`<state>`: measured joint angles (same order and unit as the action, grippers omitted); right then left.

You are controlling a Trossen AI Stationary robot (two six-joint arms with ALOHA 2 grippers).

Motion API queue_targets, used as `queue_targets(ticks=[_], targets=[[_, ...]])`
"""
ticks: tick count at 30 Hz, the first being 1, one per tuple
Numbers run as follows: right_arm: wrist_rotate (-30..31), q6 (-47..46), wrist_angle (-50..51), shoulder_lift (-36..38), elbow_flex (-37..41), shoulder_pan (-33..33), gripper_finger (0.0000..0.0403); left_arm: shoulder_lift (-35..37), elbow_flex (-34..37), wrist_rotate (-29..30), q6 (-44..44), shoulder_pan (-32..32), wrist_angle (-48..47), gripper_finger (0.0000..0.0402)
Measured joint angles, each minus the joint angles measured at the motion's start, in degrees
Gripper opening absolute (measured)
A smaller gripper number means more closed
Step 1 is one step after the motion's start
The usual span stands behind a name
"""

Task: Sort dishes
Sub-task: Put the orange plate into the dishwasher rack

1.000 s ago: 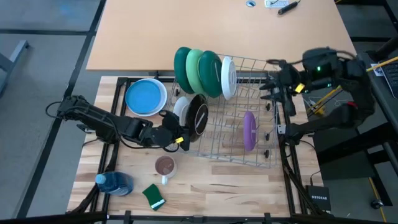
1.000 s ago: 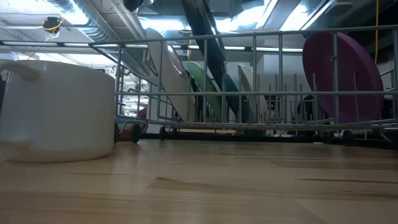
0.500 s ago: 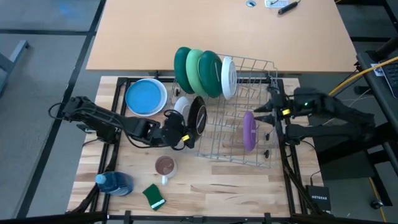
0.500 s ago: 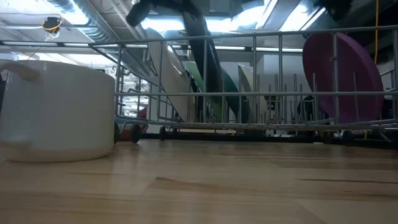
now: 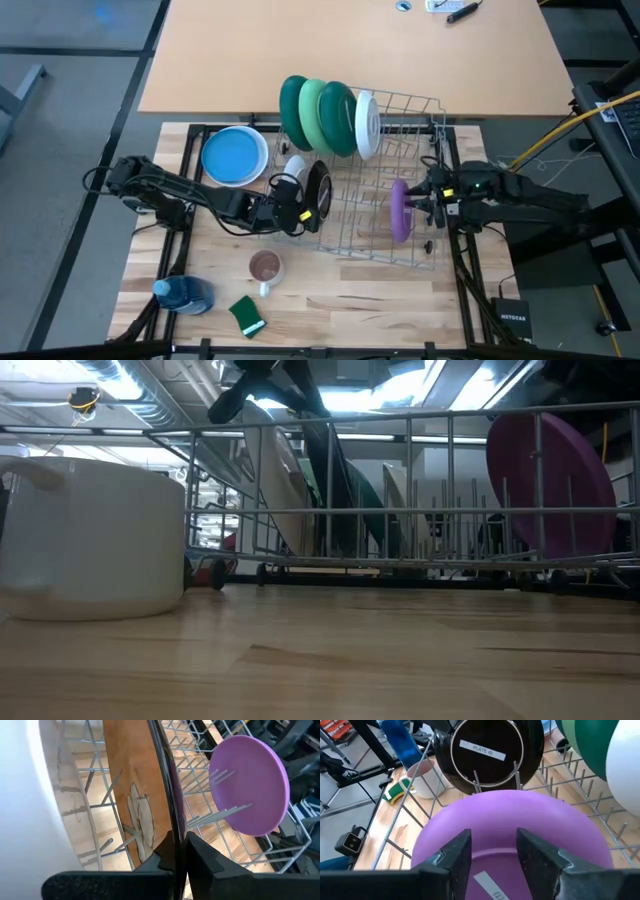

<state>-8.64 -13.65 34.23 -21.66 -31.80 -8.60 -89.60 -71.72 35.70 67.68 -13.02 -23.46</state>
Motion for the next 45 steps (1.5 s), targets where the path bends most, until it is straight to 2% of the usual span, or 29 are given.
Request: queue_targets(ticks=[8, 13, 22, 27, 31, 45], targets=[[-1.0, 0.0, -4.1, 0.1, 3.3, 0.0, 0.016, -0.1, 0.0, -0.3, 1.5, 0.2, -1.0, 0.0018], [-1.0, 0.0, -4.8, 0.3, 3.4, 0.0, 0.016, -0.1, 0.0, -0.4, -0.8, 0.2, -1.1, 0.0028], [-1.1, 0.0, -4.9, 0.3, 3.4, 0.0, 0.016, 0.1, 0.0, -0.7, -5.3, 0.2, -1.2, 0.0128], [-1.1, 0.0, -4.9, 0.3, 3.4, 0.0, 0.016, 1.0, 0.0, -1.9, -8.0, 0.2, -1.7, 0.016], [-1.1, 0.0, -4.9, 0.3, 3.4, 0.0, 0.016, 2.4, 0.0, -3.5, -11.1, 0.3, -2.0, 0.0166], [-1.1, 0.0, -4.8, 0.2, 3.4, 0.0, 0.016, 10.7, -0.1, -3.8, -12.9, 0.3, -8.8, 0.0166]])
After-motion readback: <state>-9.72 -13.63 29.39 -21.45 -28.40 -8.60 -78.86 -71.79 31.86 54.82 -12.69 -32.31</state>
